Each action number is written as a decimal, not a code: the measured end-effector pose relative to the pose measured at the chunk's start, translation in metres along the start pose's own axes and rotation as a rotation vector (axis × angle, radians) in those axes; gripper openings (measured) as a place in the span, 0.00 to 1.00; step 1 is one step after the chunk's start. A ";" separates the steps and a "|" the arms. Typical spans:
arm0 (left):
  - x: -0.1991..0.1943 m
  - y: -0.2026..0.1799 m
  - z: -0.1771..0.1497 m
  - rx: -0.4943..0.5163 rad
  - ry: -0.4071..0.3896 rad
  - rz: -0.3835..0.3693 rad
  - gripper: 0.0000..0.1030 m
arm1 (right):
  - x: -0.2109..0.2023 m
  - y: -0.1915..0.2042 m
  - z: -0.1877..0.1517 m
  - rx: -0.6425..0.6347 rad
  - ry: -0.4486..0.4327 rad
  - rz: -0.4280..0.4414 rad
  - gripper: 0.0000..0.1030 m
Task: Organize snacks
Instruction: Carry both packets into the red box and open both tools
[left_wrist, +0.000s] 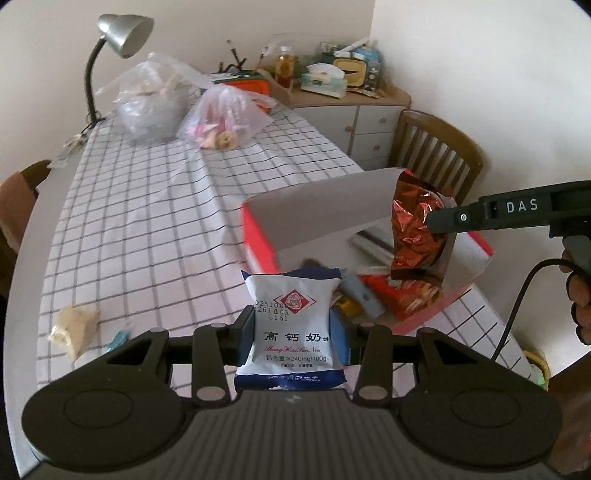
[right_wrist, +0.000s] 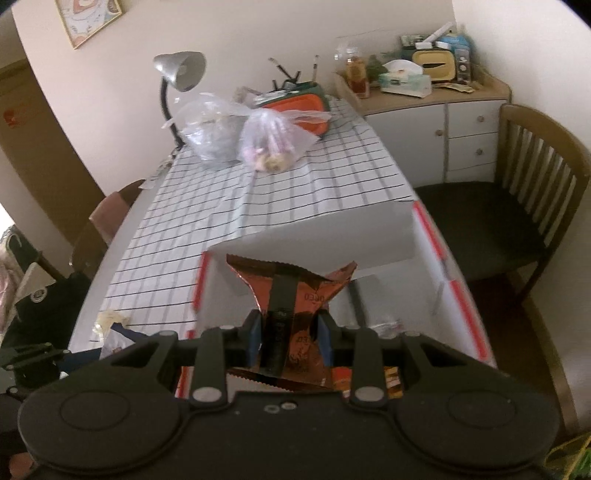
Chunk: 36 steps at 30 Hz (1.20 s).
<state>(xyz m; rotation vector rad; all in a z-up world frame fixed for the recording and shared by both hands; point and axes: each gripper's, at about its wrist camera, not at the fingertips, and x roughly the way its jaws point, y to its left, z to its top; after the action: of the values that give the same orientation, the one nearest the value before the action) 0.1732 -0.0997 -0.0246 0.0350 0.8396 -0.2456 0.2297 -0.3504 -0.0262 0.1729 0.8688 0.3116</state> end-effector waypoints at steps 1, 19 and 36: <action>0.004 -0.004 0.003 0.001 0.003 0.001 0.40 | 0.001 -0.006 0.001 0.001 0.003 -0.005 0.29; 0.107 -0.047 0.059 -0.037 0.145 0.069 0.40 | 0.050 -0.071 0.013 -0.042 0.165 -0.010 0.29; 0.182 -0.068 0.080 -0.056 0.326 0.108 0.40 | 0.088 -0.078 0.025 -0.085 0.251 -0.003 0.29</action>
<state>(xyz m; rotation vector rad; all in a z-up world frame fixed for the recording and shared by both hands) 0.3329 -0.2125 -0.1017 0.0693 1.1647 -0.1152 0.3179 -0.3945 -0.0955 0.0539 1.1023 0.3714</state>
